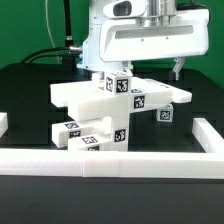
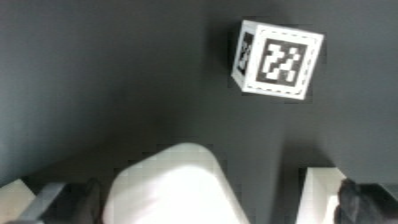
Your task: Assemble chair
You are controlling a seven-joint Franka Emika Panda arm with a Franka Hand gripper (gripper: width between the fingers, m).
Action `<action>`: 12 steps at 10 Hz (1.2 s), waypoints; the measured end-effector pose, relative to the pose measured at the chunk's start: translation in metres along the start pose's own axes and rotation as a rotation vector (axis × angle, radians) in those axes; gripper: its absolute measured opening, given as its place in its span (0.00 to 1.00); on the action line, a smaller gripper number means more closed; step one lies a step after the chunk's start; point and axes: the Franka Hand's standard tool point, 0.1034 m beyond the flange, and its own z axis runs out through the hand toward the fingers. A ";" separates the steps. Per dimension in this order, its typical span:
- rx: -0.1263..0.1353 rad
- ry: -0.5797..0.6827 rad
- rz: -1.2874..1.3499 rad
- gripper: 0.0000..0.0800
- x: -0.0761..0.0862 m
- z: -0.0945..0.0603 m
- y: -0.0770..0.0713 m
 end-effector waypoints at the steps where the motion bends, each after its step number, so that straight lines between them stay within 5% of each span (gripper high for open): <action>1: -0.001 -0.001 0.000 0.81 0.000 0.001 0.001; 4: -0.002 -0.002 0.000 0.81 -0.001 0.002 0.001; 8: 0.006 0.018 0.022 0.81 0.032 0.001 -0.013; 12: 0.005 0.023 0.017 0.81 0.042 0.002 -0.019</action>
Offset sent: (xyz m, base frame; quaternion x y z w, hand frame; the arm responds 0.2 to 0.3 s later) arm 0.0000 0.0000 0.0000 0.0000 0.0000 0.0000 1.0000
